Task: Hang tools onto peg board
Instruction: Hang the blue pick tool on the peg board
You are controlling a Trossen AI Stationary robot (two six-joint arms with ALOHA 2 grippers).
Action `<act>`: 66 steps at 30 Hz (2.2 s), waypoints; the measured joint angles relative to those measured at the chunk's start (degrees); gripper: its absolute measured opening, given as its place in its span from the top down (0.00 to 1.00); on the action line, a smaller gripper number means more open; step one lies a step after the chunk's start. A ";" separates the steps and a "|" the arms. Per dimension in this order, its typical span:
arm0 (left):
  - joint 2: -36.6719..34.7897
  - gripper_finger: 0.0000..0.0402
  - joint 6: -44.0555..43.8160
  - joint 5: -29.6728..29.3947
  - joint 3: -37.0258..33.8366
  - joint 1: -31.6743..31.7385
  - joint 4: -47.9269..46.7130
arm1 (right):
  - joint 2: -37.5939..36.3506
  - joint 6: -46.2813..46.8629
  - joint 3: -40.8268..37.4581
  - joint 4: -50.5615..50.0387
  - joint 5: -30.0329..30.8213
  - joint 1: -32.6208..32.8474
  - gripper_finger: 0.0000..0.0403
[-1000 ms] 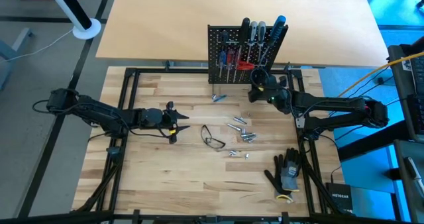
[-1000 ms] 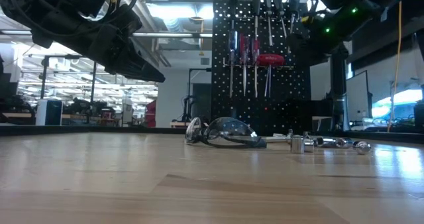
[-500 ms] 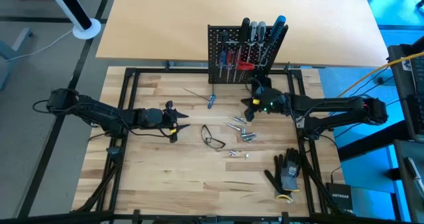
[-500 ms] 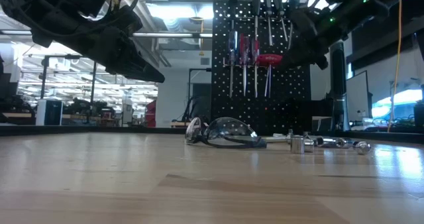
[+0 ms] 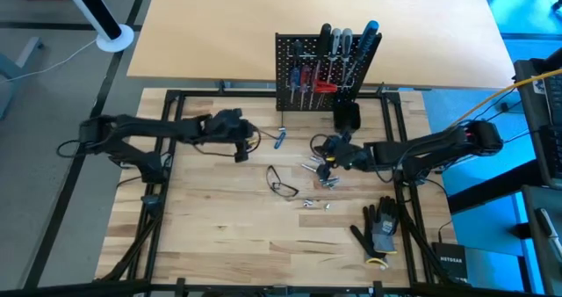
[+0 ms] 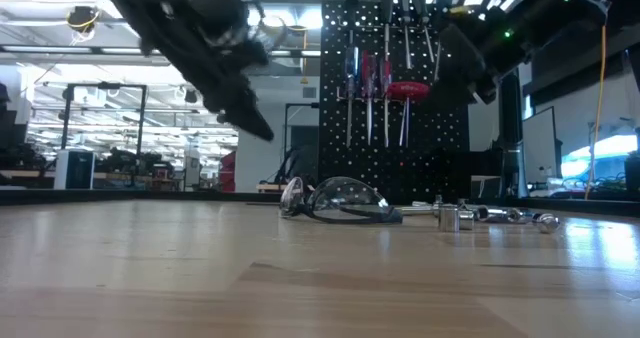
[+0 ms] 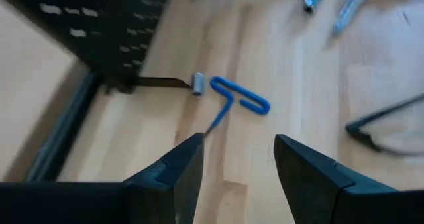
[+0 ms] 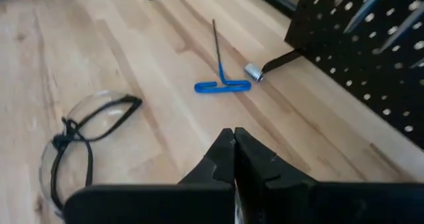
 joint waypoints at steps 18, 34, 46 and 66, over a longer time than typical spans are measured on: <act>24.35 0.57 12.02 10.64 16.46 12.62 -7.21 | 8.52 -1.23 0.00 4.27 1.07 0.30 1.00; 27.86 0.58 17.63 21.93 17.55 19.01 -10.81 | 8.77 -5.90 -0.04 5.03 5.92 0.30 1.00; 30.57 0.80 18.93 20.97 17.88 19.11 -11.57 | 8.77 -7.27 -0.04 5.97 10.15 0.28 1.00; 26.52 1.00 18.82 19.08 17.27 15.48 -15.88 | 8.77 -7.27 -0.04 5.77 11.41 0.28 1.00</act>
